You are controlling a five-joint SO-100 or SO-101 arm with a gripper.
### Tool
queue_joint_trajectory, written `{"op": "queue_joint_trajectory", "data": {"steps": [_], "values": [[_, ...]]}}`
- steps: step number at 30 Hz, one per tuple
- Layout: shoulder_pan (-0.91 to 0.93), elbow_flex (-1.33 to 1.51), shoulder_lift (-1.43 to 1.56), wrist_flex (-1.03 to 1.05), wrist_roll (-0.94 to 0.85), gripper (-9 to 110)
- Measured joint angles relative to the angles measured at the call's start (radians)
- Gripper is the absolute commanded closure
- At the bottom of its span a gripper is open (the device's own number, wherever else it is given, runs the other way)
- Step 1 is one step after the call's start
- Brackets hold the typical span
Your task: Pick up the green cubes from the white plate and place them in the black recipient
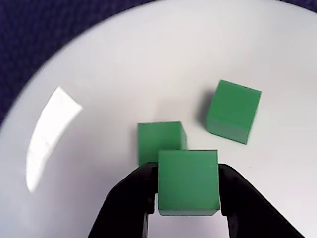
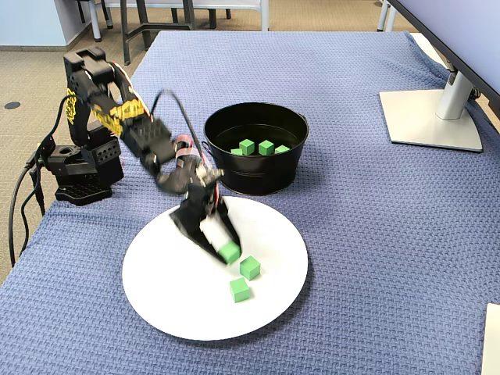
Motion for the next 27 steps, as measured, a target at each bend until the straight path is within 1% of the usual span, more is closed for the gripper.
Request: {"op": "queue_joint_trajectory", "data": {"steps": [6, 9, 12, 17, 20, 23, 24, 25, 26, 27], "values": [[-0.061, -0.225, 0.199, 0.528, 0.439, 101], [-0.12, -0.313, 0.29, 0.738, 0.65, 101], [-0.219, -0.37, 0.371, 0.91, 0.842, 102], [-0.443, -0.465, 0.428, 1.052, 1.101, 102], [-0.589, -0.548, 0.374, 1.089, 1.201, 102], [-0.739, -0.621, 0.275, 1.1, 1.253, 102], [-0.788, -0.63, 0.247, 1.1, 1.259, 92], [-0.836, -0.632, 0.225, 1.1, 1.264, 75], [-0.882, -0.632, 0.209, 1.1, 1.262, 69], [-0.925, -0.634, 0.193, 1.1, 1.255, 68]]}}
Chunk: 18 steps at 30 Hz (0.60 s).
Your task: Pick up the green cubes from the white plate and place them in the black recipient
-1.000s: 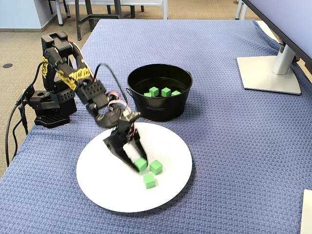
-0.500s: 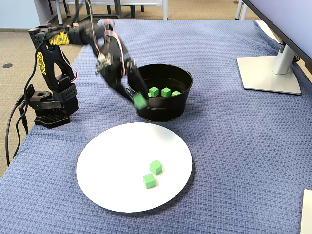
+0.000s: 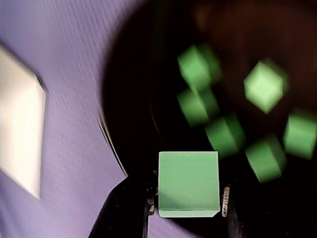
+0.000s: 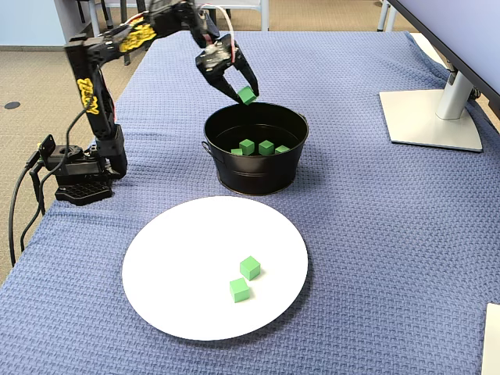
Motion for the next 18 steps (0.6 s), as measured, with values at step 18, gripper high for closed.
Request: {"op": "queue_joint_trajectory", "data": {"steps": [18], "values": [[0.502, 0.373, 0.144, -0.341, -0.775, 77]]}}
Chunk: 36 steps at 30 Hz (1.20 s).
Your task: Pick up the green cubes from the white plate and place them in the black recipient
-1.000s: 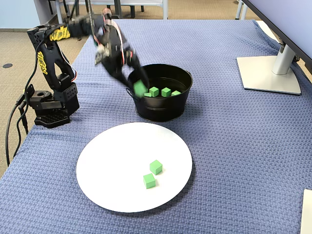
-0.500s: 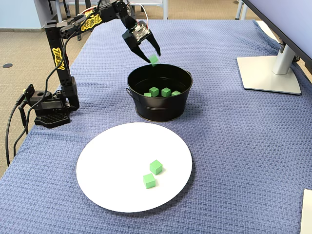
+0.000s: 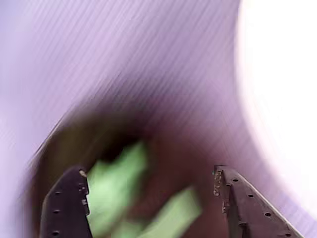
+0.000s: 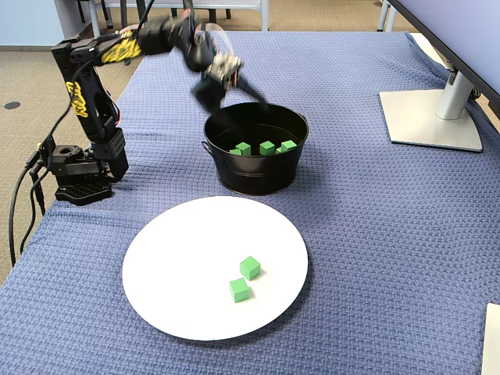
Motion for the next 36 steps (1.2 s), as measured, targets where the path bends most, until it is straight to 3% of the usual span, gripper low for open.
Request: {"op": "queue_joint_trajectory", "data": {"steps": [5, 10, 25, 36], "values": [[0.187, 0.155, -0.015, -0.291, -0.239, 69], [0.273, 0.167, -0.106, -0.443, -0.325, 72], [0.364, 0.222, -0.328, -0.678, -0.403, 75], [0.387, 0.261, -0.399, -0.818, -0.644, 75]]}}
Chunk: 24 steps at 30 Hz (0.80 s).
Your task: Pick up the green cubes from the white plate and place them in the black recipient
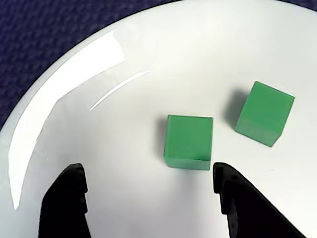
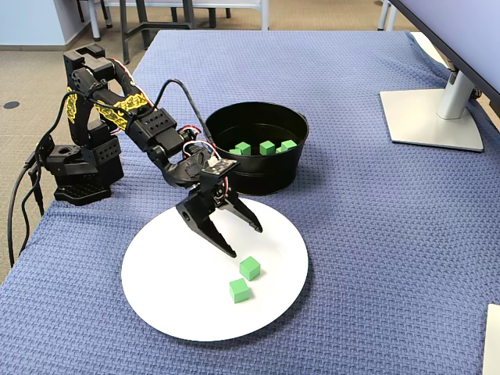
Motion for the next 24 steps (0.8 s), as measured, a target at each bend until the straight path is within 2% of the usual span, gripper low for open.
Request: {"op": "queue_joint_trajectory", "data": {"steps": [24], "values": [[0.044, -0.002, -0.127, -0.084, -0.015, 77]]}}
